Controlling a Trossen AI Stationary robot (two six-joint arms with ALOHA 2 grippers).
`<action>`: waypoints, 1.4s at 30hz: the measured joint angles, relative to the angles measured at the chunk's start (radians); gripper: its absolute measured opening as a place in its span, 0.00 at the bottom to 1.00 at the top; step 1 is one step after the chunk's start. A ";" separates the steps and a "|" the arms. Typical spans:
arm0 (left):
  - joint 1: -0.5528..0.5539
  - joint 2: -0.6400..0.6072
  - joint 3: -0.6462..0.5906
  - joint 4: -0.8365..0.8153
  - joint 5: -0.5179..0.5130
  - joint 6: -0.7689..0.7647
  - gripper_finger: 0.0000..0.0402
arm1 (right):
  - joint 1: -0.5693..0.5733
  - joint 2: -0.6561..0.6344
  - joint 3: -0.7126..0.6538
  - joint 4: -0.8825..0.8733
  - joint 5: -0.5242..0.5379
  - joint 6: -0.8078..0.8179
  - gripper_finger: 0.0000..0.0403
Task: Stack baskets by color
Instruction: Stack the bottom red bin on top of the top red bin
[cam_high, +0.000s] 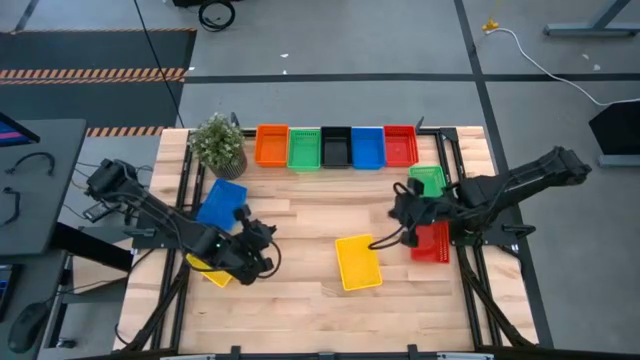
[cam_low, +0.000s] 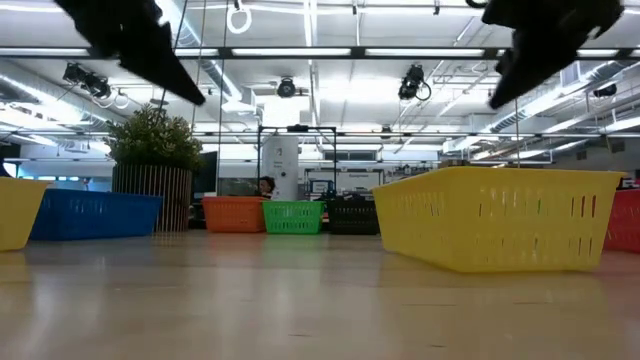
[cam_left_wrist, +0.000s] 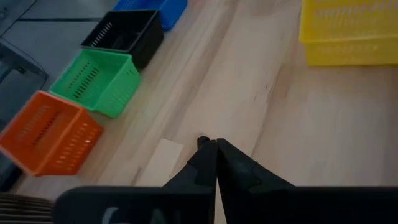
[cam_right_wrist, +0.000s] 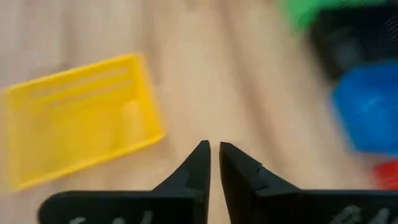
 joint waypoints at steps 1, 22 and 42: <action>0.008 0.000 -0.025 0.044 0.000 0.013 0.04 | 0.005 -0.003 0.001 -0.015 -0.059 0.034 0.12; 0.116 0.000 -0.129 0.242 0.008 0.236 0.04 | 0.278 0.174 0.087 -0.319 -0.351 0.561 0.31; 0.118 0.000 -0.234 0.367 0.011 0.250 0.03 | 0.408 0.504 0.068 -0.338 -0.323 0.431 0.36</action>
